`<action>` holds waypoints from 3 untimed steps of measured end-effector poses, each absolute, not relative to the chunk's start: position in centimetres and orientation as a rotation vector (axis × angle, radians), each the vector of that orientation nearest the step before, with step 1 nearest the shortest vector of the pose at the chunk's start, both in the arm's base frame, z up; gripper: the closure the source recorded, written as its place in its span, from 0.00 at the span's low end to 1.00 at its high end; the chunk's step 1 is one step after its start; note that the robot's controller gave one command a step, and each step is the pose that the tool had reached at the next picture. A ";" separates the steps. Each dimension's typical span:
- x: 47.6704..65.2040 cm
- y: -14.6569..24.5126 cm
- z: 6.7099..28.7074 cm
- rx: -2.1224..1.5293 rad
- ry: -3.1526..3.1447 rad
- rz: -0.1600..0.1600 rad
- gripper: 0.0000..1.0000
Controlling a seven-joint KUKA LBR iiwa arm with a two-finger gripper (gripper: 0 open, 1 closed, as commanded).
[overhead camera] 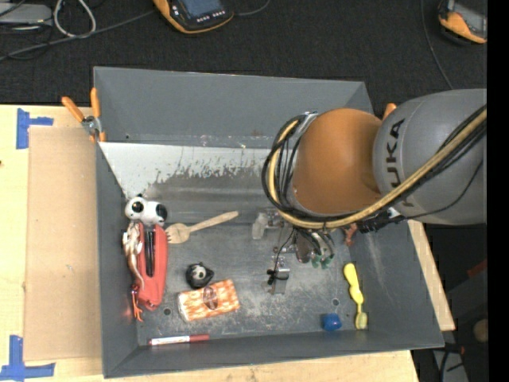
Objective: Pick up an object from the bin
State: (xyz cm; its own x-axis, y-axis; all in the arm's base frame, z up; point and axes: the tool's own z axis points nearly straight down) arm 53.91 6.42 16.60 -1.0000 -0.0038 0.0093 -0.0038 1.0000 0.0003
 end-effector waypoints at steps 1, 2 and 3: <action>54.1 6.4 17.0 0.003 -3.140 -0.001 0.00; 53.7 9.2 10.9 -0.072 -3.141 -0.003 0.00; 52.5 10.7 7.8 0.100 -3.139 0.002 0.00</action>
Offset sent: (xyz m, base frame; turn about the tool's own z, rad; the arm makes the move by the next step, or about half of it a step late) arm -0.0054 0.0388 -0.0825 0.0657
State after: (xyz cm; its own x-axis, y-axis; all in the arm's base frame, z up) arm 52.55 10.75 7.81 -0.9980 -0.0638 0.0008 -0.0639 0.9980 -0.0010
